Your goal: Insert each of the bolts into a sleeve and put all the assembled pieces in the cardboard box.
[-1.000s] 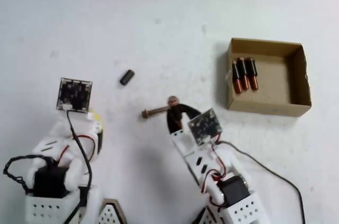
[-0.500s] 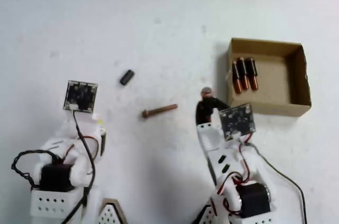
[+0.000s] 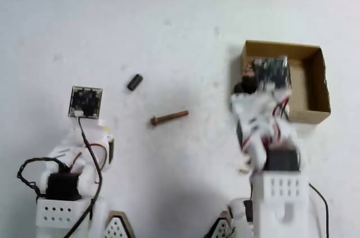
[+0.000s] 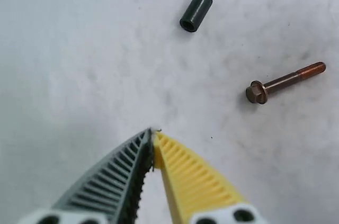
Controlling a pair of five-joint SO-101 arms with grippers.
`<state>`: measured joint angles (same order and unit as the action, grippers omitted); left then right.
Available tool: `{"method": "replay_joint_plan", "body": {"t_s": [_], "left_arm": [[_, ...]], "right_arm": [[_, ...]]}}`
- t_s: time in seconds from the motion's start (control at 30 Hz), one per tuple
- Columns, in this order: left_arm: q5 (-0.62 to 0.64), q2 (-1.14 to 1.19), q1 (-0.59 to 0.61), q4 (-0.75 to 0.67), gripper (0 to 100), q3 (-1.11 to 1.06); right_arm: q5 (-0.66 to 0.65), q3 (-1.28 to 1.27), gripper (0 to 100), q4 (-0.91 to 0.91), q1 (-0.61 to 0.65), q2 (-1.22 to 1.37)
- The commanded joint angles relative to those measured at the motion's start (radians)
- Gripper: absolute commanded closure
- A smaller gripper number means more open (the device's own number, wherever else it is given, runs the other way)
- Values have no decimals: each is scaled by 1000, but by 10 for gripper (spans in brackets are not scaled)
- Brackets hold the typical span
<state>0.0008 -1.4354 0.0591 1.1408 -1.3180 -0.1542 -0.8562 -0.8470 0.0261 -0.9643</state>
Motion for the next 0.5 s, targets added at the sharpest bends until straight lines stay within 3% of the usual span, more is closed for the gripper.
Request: {"method": "replay_joint_plan", "body": {"t_s": [0.0,0.47], "left_arm": [[8,-2,10,-37,979,-20],[6,-2,10,-57,978,-31]], "right_arm": [[-9,196,981,58,-61,255],[-15,721,981,58,-236,997]]}}
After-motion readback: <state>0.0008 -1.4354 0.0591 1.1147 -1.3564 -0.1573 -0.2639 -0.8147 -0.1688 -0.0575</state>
